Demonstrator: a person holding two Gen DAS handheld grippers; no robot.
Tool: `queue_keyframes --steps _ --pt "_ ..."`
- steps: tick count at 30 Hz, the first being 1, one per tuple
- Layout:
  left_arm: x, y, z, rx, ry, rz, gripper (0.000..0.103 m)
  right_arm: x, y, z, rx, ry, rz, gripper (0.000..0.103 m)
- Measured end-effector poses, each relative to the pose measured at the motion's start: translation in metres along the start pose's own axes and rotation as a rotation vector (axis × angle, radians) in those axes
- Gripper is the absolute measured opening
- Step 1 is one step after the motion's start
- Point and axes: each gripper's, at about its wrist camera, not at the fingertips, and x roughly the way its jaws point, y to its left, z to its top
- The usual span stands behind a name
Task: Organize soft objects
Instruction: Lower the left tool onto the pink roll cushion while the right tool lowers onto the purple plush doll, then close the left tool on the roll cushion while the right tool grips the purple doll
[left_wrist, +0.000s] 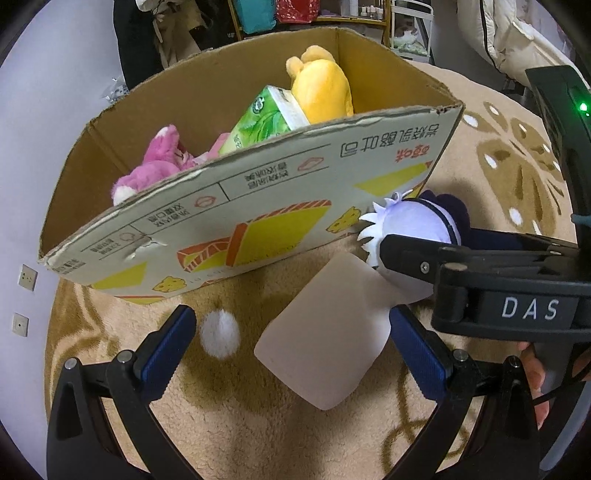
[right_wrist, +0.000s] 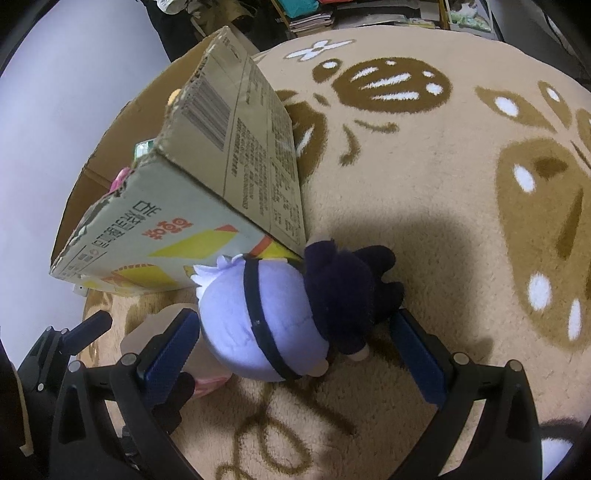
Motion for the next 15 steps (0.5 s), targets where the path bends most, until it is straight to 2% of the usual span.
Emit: queue_keyframes --steps 8,15 --pt "0.0075 -0.0001 0.0051 -0.007 0.011 -0.009 0.103 0.0067 0.0000 0.0033 0.000 0.004 0.007 0.103" --pt "0.0031 0.0024 0.0094 0.000 0.001 -0.051 0.103 0.0088 -0.0006 0.0050 0.002 0.005 0.012 0.103"
